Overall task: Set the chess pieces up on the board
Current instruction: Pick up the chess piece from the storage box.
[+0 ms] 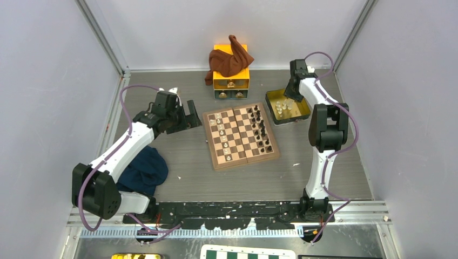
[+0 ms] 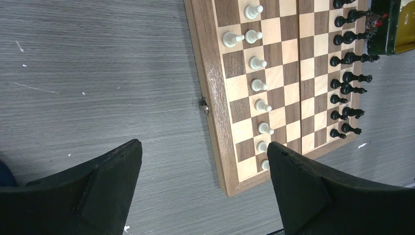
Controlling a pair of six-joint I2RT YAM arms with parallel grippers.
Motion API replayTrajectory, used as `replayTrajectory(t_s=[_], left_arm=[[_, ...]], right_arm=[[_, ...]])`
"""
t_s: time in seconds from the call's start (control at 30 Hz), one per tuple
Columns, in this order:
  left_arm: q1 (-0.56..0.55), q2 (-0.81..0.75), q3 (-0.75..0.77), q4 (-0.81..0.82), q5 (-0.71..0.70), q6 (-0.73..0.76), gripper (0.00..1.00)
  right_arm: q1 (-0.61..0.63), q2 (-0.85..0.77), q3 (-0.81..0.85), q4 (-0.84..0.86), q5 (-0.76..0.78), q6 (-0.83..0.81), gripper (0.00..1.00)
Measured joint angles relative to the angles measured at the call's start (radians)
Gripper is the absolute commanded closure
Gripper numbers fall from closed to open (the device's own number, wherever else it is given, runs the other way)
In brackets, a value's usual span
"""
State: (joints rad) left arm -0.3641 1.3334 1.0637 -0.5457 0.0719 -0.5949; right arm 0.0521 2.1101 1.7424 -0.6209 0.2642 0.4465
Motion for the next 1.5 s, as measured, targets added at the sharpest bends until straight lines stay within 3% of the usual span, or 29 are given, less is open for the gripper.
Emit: replayTrajectory(t_s=[1.0,1.5], left_arm=[[0.000,0.036,0.017,-0.004,0.005,0.001,0.01],[0.000,0.055,0.034,-0.005,0.008,0.001,0.01]], right_arm=[[-0.023,0.048,-0.007,0.022,-0.031,0.024,0.66],[-0.035,0.075,0.007,0.023,-0.042,0.024,0.76]])
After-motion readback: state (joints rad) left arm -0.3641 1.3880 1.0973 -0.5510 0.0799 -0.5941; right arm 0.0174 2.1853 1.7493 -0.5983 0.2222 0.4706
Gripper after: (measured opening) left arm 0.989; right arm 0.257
